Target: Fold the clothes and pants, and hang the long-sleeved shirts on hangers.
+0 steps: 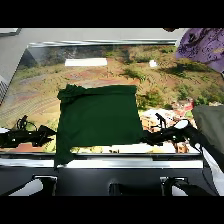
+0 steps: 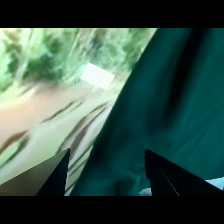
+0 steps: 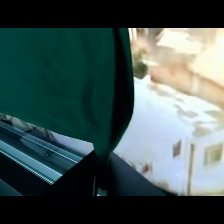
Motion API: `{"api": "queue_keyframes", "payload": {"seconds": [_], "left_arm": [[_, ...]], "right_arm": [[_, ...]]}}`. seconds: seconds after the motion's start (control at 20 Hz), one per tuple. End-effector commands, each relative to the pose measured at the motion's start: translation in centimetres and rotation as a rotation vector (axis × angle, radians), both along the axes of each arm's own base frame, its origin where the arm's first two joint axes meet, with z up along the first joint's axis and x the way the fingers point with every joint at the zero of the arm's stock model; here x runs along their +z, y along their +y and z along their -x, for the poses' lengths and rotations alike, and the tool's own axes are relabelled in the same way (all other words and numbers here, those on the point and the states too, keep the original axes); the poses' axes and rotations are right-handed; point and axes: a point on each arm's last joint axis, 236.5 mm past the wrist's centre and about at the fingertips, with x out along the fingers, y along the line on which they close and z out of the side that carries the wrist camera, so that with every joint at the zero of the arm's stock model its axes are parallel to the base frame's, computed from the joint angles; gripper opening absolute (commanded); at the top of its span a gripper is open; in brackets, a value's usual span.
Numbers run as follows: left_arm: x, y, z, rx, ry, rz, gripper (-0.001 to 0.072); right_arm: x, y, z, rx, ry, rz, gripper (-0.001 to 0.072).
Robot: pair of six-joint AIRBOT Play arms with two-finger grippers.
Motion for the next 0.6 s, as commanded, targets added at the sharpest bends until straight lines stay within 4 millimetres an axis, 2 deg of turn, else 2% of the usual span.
{"api": "queue_keyframes", "payload": {"seconds": [0.0,0.05,0.1,0.15,0.2,0.25,0.35,0.45,0.55], "left_arm": [[-0.6,-1.9,-0.1,-0.046,0.009,0.031,0.0535],[-0.9,-2.5,0.0,-0.066,0.020,0.035,0.0481],[-1.2,-2.7,0.0,-0.073,0.023,0.031,0.0306],[-1.2,-2.6,-0.3,-0.059,0.018,0.025,0.0094],[-0.9,-2.6,-0.9,-0.034,0.005,0.040,0.0021],[-0.2,-2.6,-1.7,-0.004,-0.017,0.063,0.0021],[2.6,-2.8,-4.4,0.014,-0.113,0.115,0.0020],[6.8,-2.9,-7.7,-0.016,-0.238,0.116,0.0019],[12.5,-2.4,-11.3,-0.059,-0.385,0.060,0.0018]], "right_arm": [[0.7,0.6,0.1,-0.007,0.009,-0.032,0.0032],[0.9,0.7,0.0,-0.009,0.003,-0.036,0.0032],[1.2,0.7,-0.1,-0.010,-0.007,-0.036,0.0032],[1.6,0.7,-0.2,-0.016,-0.017,-0.035,0.0032],[2.1,0.8,-0.4,-0.021,-0.034,-0.040,0.0032],[2.7,1.0,-0.8,-0.034,-0.052,-0.054,0.0032],[5.1,1.6,-2.6,-0.053,-0.131,-0.094,0.0031],[8.9,1.7,-6.3,-0.072,-0.279,-0.105,0.0031],[14.4,1.1,-11.1,-0.082,-0.472,-0.082,0.0031]]}}
